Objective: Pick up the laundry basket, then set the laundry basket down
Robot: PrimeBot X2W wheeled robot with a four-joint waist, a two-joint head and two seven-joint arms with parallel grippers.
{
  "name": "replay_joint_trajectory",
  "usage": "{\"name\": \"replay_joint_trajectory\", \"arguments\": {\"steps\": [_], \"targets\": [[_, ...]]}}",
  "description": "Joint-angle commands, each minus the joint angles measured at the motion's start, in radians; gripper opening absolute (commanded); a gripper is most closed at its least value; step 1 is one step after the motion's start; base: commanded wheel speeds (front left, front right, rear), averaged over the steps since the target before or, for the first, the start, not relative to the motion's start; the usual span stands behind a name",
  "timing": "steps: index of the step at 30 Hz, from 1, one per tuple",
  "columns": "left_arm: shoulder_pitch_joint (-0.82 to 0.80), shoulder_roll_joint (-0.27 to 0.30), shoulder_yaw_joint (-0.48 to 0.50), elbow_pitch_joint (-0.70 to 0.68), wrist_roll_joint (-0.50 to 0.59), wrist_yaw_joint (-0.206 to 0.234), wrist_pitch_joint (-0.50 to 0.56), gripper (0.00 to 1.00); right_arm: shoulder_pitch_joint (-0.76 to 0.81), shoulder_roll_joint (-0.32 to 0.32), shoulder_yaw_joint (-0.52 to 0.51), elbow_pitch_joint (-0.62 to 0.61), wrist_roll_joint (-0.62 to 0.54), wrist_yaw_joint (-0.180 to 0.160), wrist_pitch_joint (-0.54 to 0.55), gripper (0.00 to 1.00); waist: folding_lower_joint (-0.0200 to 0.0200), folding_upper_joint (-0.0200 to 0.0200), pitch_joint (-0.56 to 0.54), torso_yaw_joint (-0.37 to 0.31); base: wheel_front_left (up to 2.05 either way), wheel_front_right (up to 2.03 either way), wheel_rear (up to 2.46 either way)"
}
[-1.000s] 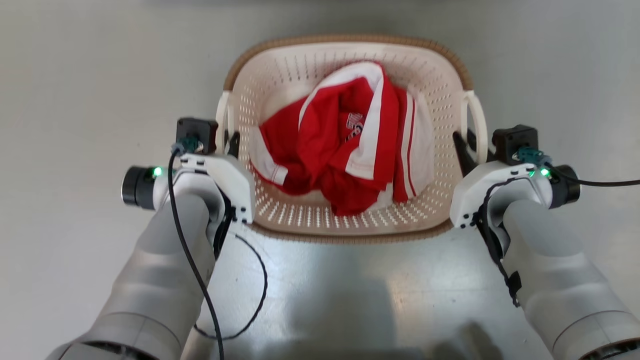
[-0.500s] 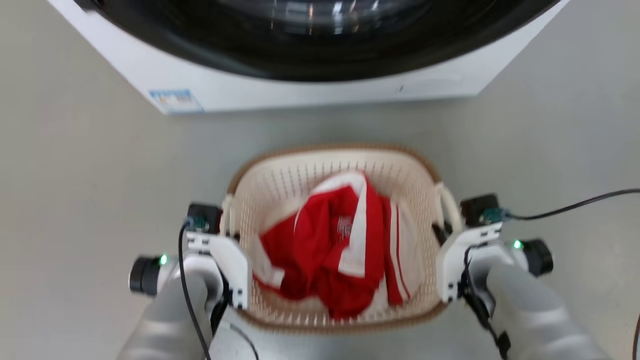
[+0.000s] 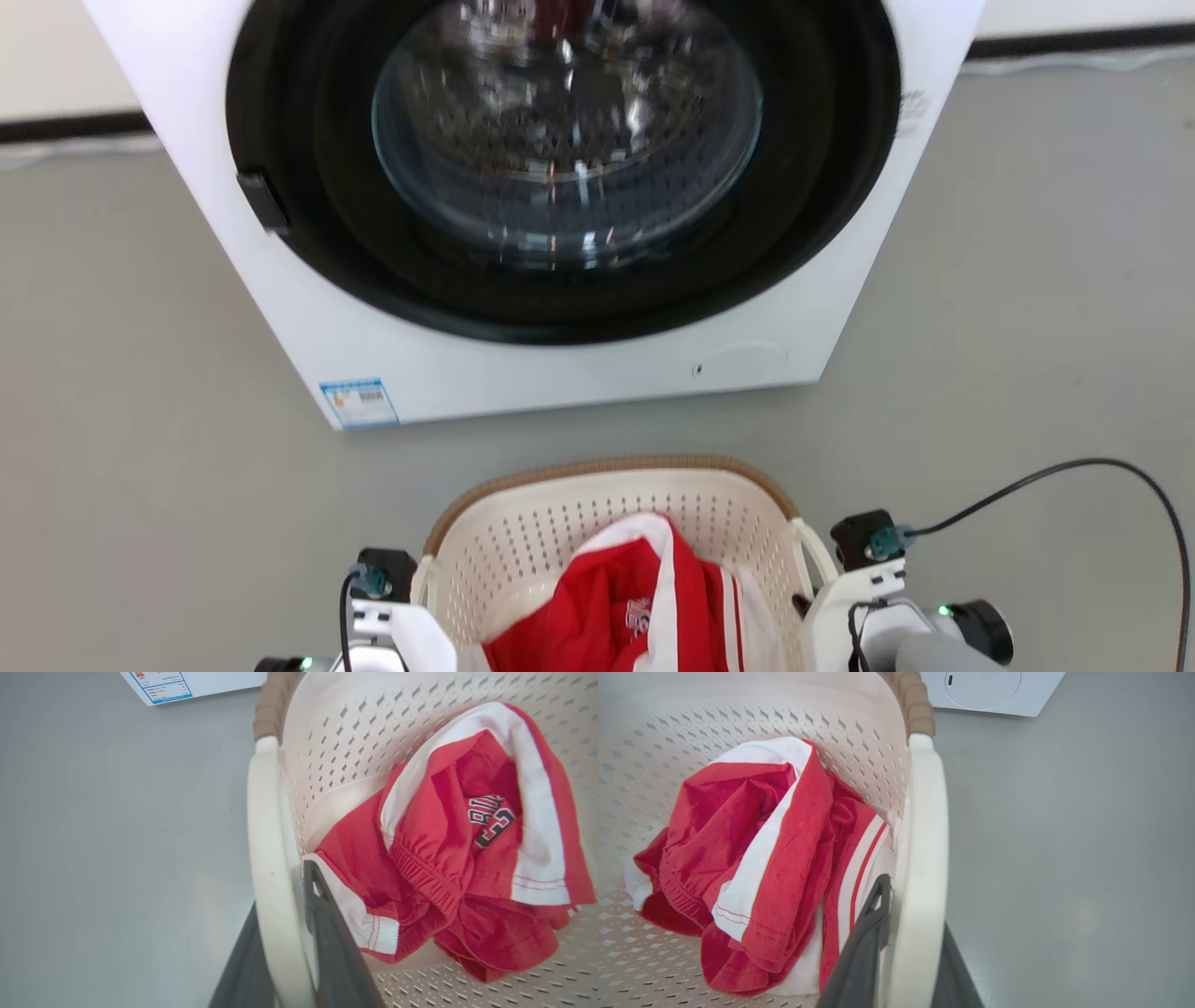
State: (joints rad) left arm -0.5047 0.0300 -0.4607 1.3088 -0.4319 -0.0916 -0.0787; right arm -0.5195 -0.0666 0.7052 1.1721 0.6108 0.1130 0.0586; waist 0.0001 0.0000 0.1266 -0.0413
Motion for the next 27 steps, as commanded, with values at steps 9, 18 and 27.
{"name": "replay_joint_trajectory", "arguments": {"steps": [9, 18, 27], "targets": [[0.035, 0.020, -0.031, -0.030, -0.025, -0.013, 0.023, 0.00, 0.040, 0.016, 0.104, -0.031, 0.075, 0.018, 0.026, 0.00, -0.0001, 0.0000, -0.120, -0.023, 0.00, 0.00, 0.00], [0.049, 0.020, -0.070, -0.051, -0.067, -0.006, 0.046, 0.00, 0.034, 0.016, 0.154, -0.008, 0.135, 0.018, 0.035, 0.00, -0.0001, 0.0000, -0.132, -0.033, 0.00, 0.00, 0.00], [0.030, 0.020, -0.101, -0.056, -0.085, -0.007, 0.058, 0.00, 0.007, 0.013, 0.180, 0.004, 0.173, 0.018, 0.035, 0.00, -0.0001, 0.0000, -0.135, -0.028, 0.00, 0.00, 0.00]]}}
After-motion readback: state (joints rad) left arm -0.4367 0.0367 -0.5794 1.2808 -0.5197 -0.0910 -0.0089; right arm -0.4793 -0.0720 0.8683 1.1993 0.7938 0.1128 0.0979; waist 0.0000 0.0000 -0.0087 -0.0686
